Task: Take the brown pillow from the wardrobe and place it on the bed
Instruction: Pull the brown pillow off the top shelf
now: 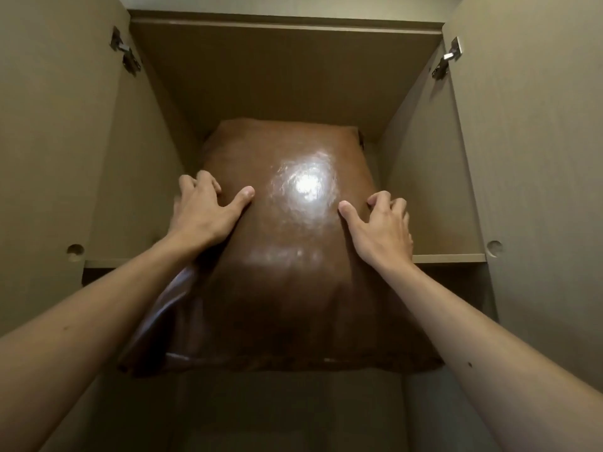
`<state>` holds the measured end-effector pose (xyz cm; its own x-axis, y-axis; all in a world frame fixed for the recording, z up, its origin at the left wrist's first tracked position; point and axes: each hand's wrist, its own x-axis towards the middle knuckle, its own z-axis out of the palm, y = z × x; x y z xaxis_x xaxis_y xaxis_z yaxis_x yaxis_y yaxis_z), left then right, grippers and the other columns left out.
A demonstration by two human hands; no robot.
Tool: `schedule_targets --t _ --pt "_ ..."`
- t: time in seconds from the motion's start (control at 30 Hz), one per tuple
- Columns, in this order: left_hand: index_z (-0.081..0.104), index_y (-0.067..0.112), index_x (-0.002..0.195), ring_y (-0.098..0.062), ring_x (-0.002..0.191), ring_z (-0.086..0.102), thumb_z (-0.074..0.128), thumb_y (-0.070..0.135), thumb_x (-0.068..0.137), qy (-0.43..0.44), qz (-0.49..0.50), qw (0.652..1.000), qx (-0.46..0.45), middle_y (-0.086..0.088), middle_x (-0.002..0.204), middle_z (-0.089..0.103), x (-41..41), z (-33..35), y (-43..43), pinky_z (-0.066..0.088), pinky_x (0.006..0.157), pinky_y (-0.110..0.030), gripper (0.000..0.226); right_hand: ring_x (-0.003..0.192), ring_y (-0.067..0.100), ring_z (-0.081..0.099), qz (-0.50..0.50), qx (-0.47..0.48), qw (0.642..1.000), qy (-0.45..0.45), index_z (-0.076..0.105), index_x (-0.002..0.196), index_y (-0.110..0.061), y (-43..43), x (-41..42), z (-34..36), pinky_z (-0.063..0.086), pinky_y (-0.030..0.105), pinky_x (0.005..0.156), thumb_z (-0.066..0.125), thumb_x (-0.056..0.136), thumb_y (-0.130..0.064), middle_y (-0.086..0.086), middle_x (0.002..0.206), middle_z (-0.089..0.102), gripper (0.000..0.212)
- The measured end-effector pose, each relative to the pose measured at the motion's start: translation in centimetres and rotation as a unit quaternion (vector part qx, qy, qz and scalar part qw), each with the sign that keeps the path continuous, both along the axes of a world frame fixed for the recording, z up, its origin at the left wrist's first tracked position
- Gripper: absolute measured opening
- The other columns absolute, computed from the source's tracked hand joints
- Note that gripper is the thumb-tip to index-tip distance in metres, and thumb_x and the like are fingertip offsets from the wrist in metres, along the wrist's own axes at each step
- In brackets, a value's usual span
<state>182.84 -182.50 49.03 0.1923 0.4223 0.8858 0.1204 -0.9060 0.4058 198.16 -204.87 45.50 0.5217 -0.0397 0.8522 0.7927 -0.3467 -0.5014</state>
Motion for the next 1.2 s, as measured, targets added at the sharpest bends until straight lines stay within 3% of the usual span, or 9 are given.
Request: schedule_targets --t 0.07,0.17,0.33,0.43,0.53,0.6,0.83,0.97,1.2 --pt "0.040 0.020 0.131 -0.036 0.127 0.051 0.057 0.085 0.076 -0.020 -0.041 0.998 -0.032 -0.004 0.135 0.038 0.3 -0.6 0.7 0.042 0.101 -0.043 0.087 0.140 0.035 0.042 0.058 0.010 0.997 0.048 0.034 0.151 -0.024 -0.1 0.7 -0.2 0.039 0.055 0.111 0.051 0.087 -0.077 0.009 0.153 0.036 0.085" --pt "0.015 0.026 0.160 -0.033 0.151 0.031 0.059 0.096 0.059 -0.018 -0.089 0.993 -0.081 -0.008 0.166 0.023 0.5 -2.0 1.6 0.029 0.123 -0.049 0.131 0.149 0.036 0.035 0.129 0.017 0.986 0.101 0.011 0.165 -0.026 0.1 1.7 -1.3 0.036 0.054 0.116 0.058 0.077 -0.086 0.011 0.167 0.025 0.116" --pt "-0.007 0.029 0.165 -0.032 0.157 0.025 0.065 0.103 0.033 -0.020 -0.127 0.972 -0.197 -0.008 0.174 0.017 -0.1 -3.4 2.6 0.024 0.126 -0.048 0.168 0.154 0.034 0.031 0.203 0.056 0.960 0.184 0.000 0.167 -0.027 0.0 3.0 -2.1 0.033 0.053 0.122 0.072 0.054 -0.091 0.009 0.170 0.026 0.148" --pt "0.002 0.025 0.166 -0.033 0.148 0.042 0.073 0.096 0.041 -0.047 -0.172 0.956 -0.235 -0.007 0.168 0.035 -0.6 -4.3 3.0 0.034 0.121 -0.044 0.161 0.147 0.035 0.042 0.247 0.053 0.945 0.206 0.006 0.166 -0.032 -0.4 3.2 -2.3 0.039 0.054 0.118 0.078 0.044 -0.090 0.005 0.166 0.035 0.153" --pt "0.044 0.021 0.154 -0.027 0.122 0.063 0.079 0.093 0.032 -0.050 -0.193 0.953 -0.226 -0.004 0.144 0.061 -1.6 -5.6 2.4 0.049 0.108 -0.042 0.145 0.139 0.032 0.050 0.268 0.061 0.943 0.188 0.017 0.164 -0.031 -0.7 3.0 -3.0 0.045 0.053 0.114 0.084 0.045 -0.084 0.003 0.160 0.044 0.147" --pt "0.056 0.016 0.143 -0.025 0.113 0.067 0.080 0.091 0.031 -0.046 -0.188 0.953 -0.233 -0.005 0.131 0.068 -2.5 -6.4 1.5 0.053 0.104 -0.044 0.137 0.139 0.030 0.050 0.276 0.075 0.945 0.161 0.021 0.163 -0.033 -0.9 2.7 -3.6 0.045 0.053 0.114 0.086 0.047 -0.081 0.001 0.159 0.046 0.141" --pt "0.064 0.021 0.132 -0.023 0.109 0.071 0.081 0.087 0.046 -0.061 -0.124 0.966 -0.216 0.001 0.120 0.073 -7.5 -9.4 -1.7 0.056 0.100 -0.044 0.110 0.143 0.032 0.048 0.352 0.082 0.923 0.134 0.017 0.164 -0.040 -0.1 0.9 -6.7 0.045 0.055 0.114 0.086 0.055 -0.075 0.002 0.161 0.044 0.134" --pt "0.057 0.025 0.138 -0.027 0.113 0.069 0.076 0.095 0.039 -0.065 -0.047 0.973 -0.216 -0.003 0.129 0.069 -12.0 -11.6 -3.7 0.055 0.102 -0.048 0.124 0.141 0.031 0.050 0.403 0.087 0.902 0.131 0.024 0.163 -0.040 1.4 -1.3 -9.5 0.047 0.055 0.113 0.084 0.050 -0.081 0.001 0.160 0.045 0.134" --pt "0.050 0.037 0.147 -0.021 0.129 0.061 0.073 0.096 0.040 -0.101 0.092 0.978 -0.159 0.006 0.141 0.065 -20.8 -14.5 -8.2 0.046 0.113 -0.045 0.124 0.136 0.022 0.055 0.509 0.090 0.845 0.139 0.033 0.158 -0.045 5.0 -6.3 -13.7 0.045 0.051 0.114 0.085 0.052 -0.081 -0.006 0.152 0.054 0.123"
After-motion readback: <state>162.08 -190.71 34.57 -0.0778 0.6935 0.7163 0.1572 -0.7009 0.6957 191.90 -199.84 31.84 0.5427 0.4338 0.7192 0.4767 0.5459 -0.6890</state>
